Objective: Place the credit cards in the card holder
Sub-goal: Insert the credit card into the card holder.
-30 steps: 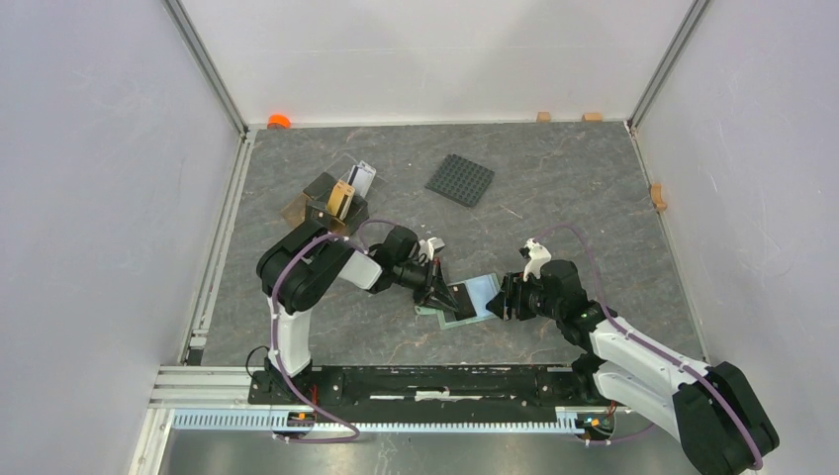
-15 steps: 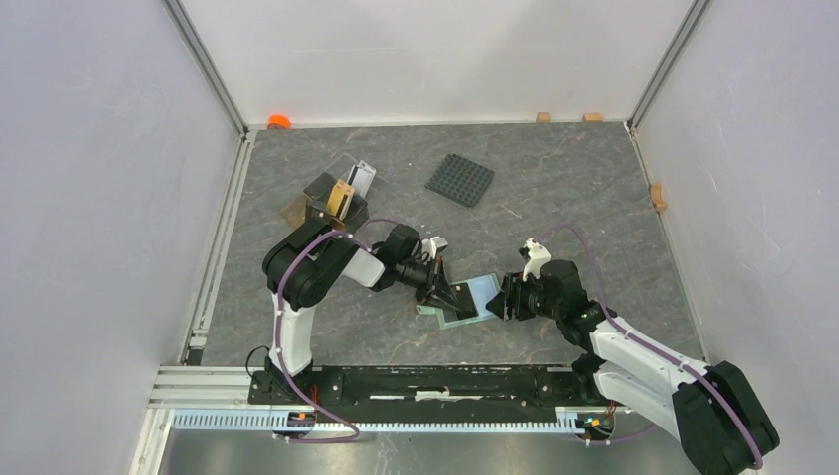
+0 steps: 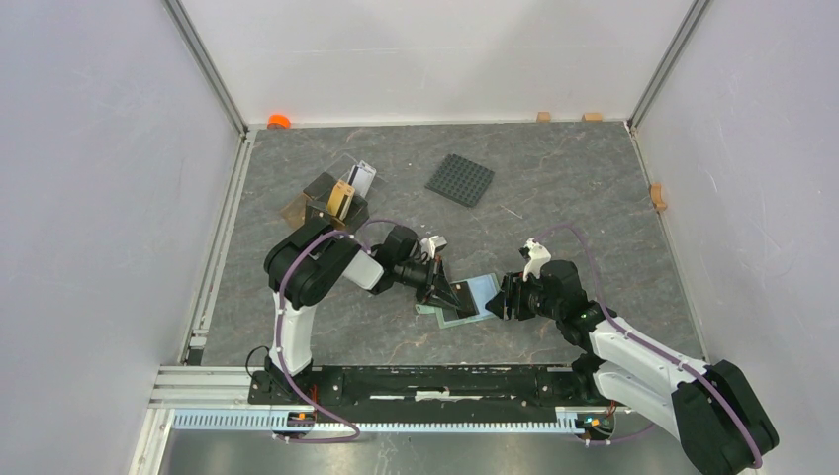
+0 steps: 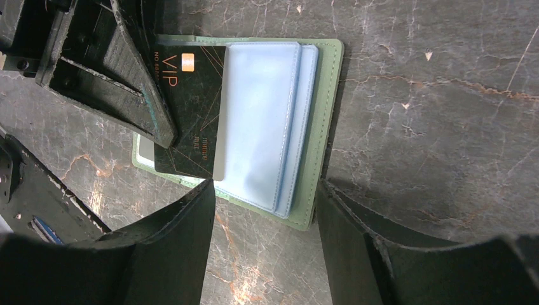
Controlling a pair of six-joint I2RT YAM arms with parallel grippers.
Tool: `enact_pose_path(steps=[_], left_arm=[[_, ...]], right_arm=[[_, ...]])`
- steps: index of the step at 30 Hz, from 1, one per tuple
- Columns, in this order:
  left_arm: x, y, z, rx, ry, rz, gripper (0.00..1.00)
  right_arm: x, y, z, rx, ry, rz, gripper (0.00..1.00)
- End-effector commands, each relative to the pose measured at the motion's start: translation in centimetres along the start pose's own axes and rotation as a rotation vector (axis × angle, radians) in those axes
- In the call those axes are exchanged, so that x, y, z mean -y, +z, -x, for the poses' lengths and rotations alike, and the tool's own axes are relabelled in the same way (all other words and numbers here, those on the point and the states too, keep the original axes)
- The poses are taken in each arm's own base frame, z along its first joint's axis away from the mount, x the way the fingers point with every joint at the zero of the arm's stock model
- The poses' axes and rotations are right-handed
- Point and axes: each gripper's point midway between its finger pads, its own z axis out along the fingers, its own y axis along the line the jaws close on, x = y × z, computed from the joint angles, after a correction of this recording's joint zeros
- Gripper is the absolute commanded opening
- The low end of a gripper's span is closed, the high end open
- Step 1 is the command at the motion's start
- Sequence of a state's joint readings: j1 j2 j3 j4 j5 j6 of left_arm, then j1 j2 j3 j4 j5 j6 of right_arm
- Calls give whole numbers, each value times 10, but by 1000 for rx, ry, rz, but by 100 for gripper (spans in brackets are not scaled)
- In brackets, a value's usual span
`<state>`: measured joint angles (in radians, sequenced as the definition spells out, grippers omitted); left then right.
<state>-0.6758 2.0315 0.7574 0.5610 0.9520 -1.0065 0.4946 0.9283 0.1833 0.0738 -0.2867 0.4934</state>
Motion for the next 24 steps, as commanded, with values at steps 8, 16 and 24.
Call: enact_pose_path(steps=[8,16,24], left_arm=[[-35,10,-5,-8,-141,98,2],[-37,12,0,-12,-117,152,10],[-37,9,4,-15,-78,225,24]], right_arm=[[7,-3,-27,-92,34,-21,64],[3,-3,-24,-82,33,-2,64],[3,-4,-22,-74,28,-7,64]])
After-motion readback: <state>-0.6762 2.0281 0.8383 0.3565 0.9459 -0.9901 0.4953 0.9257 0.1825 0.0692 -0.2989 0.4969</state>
